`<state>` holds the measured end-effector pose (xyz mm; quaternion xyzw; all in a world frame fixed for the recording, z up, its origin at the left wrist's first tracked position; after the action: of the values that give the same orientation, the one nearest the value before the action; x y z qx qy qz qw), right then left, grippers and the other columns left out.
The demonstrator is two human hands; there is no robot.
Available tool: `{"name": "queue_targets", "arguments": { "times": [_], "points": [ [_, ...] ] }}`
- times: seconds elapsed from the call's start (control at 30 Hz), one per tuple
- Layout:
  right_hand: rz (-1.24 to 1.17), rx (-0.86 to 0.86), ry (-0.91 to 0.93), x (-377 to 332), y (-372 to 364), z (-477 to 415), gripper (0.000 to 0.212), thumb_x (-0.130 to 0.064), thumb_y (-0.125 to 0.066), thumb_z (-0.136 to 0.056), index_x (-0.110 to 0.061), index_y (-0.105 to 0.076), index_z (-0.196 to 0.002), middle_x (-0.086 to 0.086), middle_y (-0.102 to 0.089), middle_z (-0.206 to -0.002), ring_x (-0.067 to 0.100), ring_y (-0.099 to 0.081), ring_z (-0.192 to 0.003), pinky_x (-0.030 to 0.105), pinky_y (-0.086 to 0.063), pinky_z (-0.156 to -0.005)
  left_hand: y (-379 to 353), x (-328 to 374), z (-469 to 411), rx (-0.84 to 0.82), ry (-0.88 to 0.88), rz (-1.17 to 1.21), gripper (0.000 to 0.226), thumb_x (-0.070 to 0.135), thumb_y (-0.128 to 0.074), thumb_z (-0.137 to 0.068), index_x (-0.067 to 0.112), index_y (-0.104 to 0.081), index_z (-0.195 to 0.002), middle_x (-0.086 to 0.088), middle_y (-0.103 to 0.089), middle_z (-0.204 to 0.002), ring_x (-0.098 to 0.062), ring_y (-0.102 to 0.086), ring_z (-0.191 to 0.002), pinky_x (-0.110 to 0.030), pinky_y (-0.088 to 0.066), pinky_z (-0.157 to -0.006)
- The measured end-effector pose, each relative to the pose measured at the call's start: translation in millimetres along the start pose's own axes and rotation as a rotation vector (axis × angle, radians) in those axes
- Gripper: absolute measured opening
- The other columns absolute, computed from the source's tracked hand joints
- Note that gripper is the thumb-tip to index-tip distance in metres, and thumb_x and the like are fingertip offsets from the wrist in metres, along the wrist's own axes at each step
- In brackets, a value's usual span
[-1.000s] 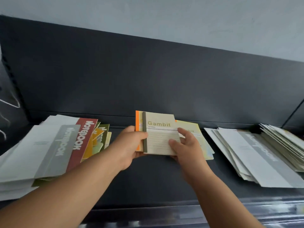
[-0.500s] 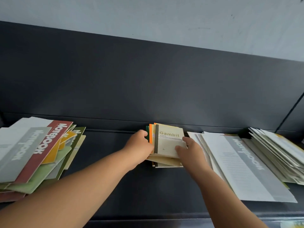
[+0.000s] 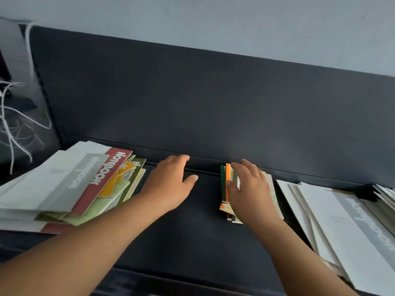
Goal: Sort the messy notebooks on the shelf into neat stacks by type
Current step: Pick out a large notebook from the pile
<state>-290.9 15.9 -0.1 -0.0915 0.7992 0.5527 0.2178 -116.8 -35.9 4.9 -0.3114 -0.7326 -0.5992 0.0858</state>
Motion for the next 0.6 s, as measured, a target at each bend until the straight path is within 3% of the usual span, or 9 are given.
{"name": "queue_targets", "arguments": {
  "times": [0.33, 0.6],
  "points": [
    [-0.067, -0.235, 0.149, -117.5, -88.8, 7.6, 0.051, -0.032, -0.052, -0.097, -0.022, -0.039, -0.145, -0.001, -0.026, -0.157, 0.021, -0.023, -0.145, 0.041, -0.024, -0.117, 84.0, -129.5, 17.3, 0.051, 0.117, -0.254, 0.055, 0.048, -0.047, -0.095, 0.022, -0.037, -0.143, 0.001, -0.043, -0.144, -0.021, -0.041, -0.131, -0.037, -0.035, -0.107],
    [-0.135, -0.361, 0.12, -193.4, -157.7, 9.8, 0.046, -0.034, -0.054, -0.095, -0.023, -0.046, -0.139, -0.004, -0.043, -0.146, 0.018, -0.041, -0.133, 0.038, -0.038, -0.108, 122.4, -259.9, 21.9, -0.145, 0.323, -0.454, 0.067, 0.061, -0.037, -0.091, 0.019, -0.033, -0.144, -0.005, -0.04, -0.147, -0.026, -0.036, -0.135, -0.043, -0.035, -0.106]
  ]
}}
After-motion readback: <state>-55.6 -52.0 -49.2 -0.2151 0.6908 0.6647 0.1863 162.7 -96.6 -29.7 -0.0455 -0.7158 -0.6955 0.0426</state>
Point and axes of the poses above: each hand's wrist, its own z-axis away from the middle knuckle, its own y-axis out of the back of the hand, x = y × z, the point moved 8 cm from there along -z, towards the middle knuckle
